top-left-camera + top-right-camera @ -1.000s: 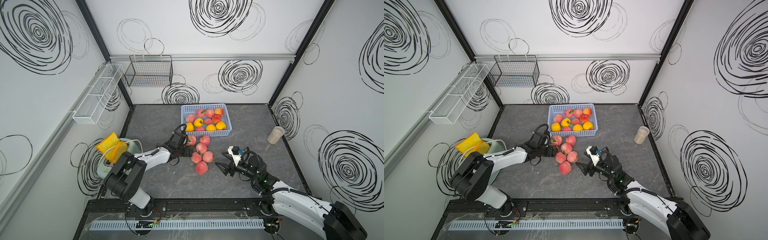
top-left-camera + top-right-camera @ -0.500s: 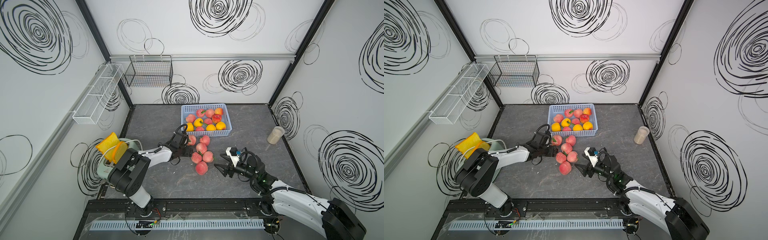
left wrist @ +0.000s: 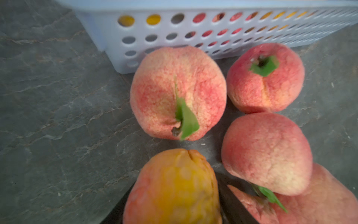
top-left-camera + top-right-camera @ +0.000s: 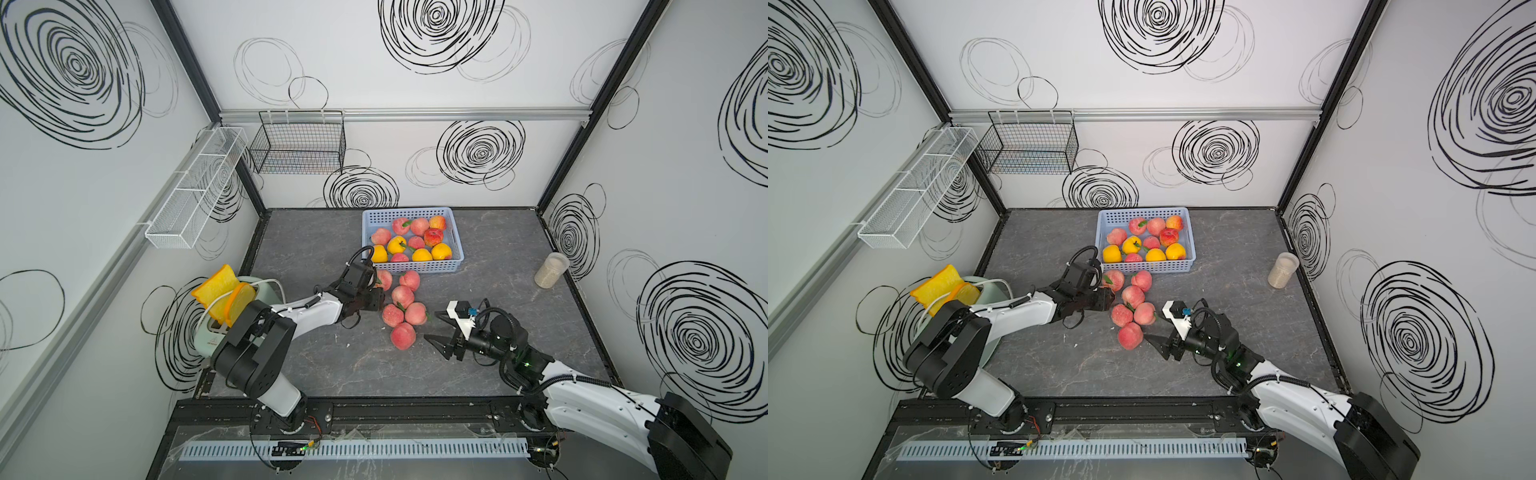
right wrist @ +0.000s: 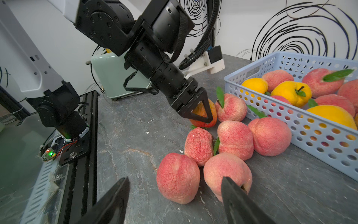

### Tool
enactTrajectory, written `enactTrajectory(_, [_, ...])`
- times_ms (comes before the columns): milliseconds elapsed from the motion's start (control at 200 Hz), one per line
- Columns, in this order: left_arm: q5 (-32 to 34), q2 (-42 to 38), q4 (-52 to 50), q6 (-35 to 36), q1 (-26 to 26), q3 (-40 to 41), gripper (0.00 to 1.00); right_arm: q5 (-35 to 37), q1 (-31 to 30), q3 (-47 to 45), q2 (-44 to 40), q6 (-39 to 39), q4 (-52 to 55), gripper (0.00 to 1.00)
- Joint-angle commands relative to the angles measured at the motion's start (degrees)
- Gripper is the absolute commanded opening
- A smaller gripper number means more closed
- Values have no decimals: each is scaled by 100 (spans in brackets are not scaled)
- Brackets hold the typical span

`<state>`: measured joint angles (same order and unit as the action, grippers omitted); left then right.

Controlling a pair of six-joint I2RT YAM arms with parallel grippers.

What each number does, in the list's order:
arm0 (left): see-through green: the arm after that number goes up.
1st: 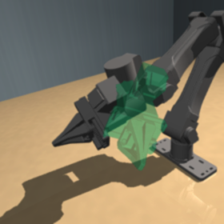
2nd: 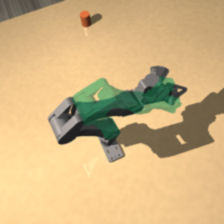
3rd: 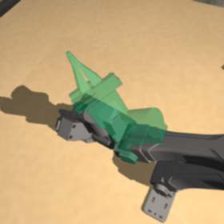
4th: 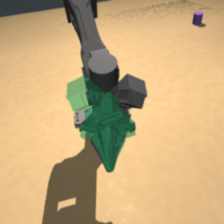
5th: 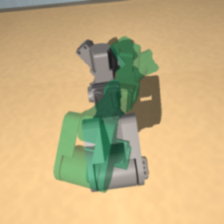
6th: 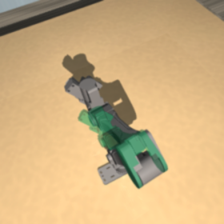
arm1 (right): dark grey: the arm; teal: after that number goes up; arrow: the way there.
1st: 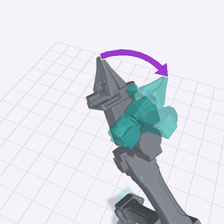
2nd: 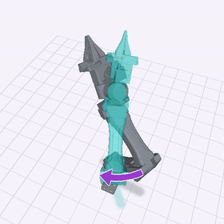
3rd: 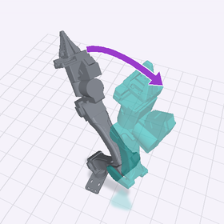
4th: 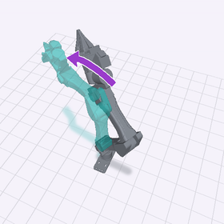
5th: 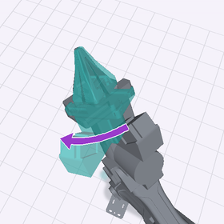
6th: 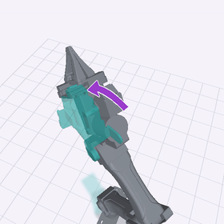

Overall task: Put the peaches into the basket
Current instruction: Pick up the peach from the center of the board.

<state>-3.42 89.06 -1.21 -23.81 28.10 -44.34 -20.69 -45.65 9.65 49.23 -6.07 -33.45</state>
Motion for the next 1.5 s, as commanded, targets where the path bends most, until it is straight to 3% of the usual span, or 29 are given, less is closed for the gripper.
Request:
enactTrajectory(0, [-8, -483, -136, -36, 64, 75, 60, 106, -118, -47, -115, 215, -146, 77])
enactTrajectory(245, [158, -1169, -434, -176, 230, 25, 60, 306, -260, -57, -142, 277, -137, 76])
enactTrajectory(470, [-69, -1116, -433, -88, 190, -619, 61, 593, -348, -111, -324, 316, -124, 74])
enactTrajectory(925, [-412, 190, 154, 326, -486, -2183, 61, 1053, -436, -165, -535, 352, -83, 72])
enactTrajectory(1236, [-417, 1139, 51, 572, -463, -2932, 62, 1588, -471, -166, -570, 320, -40, 74])
enactTrajectory(1496, [-240, 1830, -54, 751, -314, -3310, 63, 1585, -480, -237, -686, 315, -88, 74])
